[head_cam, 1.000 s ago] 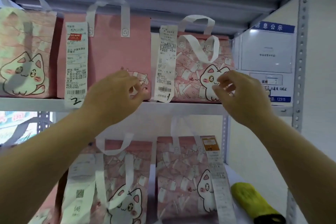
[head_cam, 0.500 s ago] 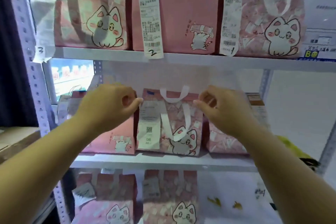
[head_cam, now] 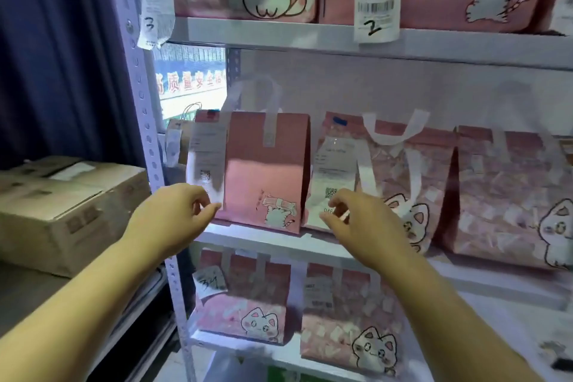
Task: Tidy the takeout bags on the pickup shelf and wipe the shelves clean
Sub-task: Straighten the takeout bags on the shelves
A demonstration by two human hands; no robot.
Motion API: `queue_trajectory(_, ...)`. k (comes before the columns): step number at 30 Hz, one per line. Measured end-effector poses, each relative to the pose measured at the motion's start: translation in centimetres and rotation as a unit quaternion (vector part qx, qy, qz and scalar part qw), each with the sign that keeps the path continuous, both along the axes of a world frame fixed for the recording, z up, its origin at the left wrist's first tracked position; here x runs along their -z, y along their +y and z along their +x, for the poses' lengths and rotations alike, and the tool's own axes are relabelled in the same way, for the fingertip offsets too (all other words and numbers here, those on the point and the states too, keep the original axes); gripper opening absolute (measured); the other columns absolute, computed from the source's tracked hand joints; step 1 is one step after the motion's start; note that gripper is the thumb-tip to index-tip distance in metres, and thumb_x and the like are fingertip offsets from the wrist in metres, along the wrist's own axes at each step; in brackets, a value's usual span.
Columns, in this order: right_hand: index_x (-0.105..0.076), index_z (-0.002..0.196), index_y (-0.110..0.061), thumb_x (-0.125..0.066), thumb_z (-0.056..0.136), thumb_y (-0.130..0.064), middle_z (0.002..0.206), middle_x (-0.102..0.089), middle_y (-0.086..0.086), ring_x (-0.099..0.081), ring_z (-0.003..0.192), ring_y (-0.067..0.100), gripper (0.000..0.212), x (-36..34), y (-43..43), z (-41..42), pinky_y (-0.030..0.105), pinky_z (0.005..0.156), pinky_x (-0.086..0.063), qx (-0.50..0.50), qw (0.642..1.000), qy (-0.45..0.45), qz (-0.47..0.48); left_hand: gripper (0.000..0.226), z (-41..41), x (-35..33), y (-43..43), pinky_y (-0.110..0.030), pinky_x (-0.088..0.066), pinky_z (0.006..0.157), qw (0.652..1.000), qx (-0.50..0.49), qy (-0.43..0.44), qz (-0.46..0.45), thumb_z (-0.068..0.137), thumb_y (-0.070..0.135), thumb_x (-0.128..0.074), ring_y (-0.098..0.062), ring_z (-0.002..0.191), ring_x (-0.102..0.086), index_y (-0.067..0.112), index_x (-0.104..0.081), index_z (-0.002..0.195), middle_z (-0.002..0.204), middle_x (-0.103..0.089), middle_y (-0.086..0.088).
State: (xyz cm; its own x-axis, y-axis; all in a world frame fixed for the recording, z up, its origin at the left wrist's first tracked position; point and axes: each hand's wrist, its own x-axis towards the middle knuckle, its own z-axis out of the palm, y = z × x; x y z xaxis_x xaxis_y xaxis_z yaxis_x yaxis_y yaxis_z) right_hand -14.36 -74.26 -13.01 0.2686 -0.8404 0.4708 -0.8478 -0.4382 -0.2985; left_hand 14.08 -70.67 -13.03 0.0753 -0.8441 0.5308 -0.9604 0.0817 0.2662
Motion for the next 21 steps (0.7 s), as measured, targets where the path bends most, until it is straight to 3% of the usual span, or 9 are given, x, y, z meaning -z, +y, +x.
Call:
queue_trajectory(4,-0.057,0.113,-0.026,-0.056,0.088,-0.041,0.097,-0.063,-0.011,-0.056,0.081,0.012,0.029,1.5,-2.6,2.0,0.029,0.067,-0.046,0.007,1.000,-0.026,0.010,0.016,2.7,1.9,-1.4,-0.029,-0.040,0.061,0.998,-0.042,0.037,0.004,0.084,0.038,-0.062,-0.015,0.071,-0.057,0.025,-0.064,0.076,0.073,-0.061,0.007)
queue_trajectory(10,-0.046,0.129,-0.028,-0.054,0.089,-0.038,0.098,-0.061,-0.012,-0.058,0.084,0.014,0.042,2.6,-4.9,4.5,0.032,0.068,-0.048,0.016,0.999,-0.045,0.011,0.017,5.0,3.8,-3.8,-0.029,-0.043,0.068,0.991,-0.081,0.103,-0.018,0.085,0.030,-0.061,-0.015,0.075,-0.059,0.017,-0.063,0.095,0.089,-0.064,0.001)
queue_trajectory(15,-0.043,0.123,-0.027,-0.055,0.089,-0.037,0.091,-0.058,-0.010,-0.055,0.078,0.017,0.038,2.9,-5.6,6.1,0.033,0.061,-0.048,0.038,0.999,-0.011,0.027,0.025,6.0,4.7,-6.3,-0.032,-0.046,0.074,0.988,-0.089,0.124,0.012,0.089,0.028,-0.056,-0.024,0.088,-0.061,0.011,-0.058,0.107,0.108,-0.066,-0.006)
queue_trajectory(17,-0.042,0.124,-0.026,-0.057,0.088,-0.039,0.089,-0.058,-0.009,-0.052,0.075,0.017,0.041,2.8,-5.8,6.7,0.032,0.060,-0.046,0.057,0.998,-0.007,0.026,0.025,6.4,4.7,-7.0,-0.037,-0.048,0.075,0.989,-0.086,0.116,0.020,0.091,0.026,-0.052,-0.030,0.089,-0.061,0.007,-0.057,0.107,0.104,-0.067,-0.010)
queue_trajectory(21,-0.043,0.129,-0.025,-0.057,0.087,-0.043,0.096,-0.062,-0.008,-0.059,0.082,0.020,0.047,2.7,-5.8,7.6,0.036,0.065,-0.051,0.097,0.995,-0.013,0.024,0.015,7.1,4.6,-8.4,-0.040,-0.050,0.065,0.993,-0.057,0.080,0.065,0.093,0.022,-0.041,-0.032,0.073,-0.056,0.013,-0.052,0.100,0.083,-0.066,-0.009)
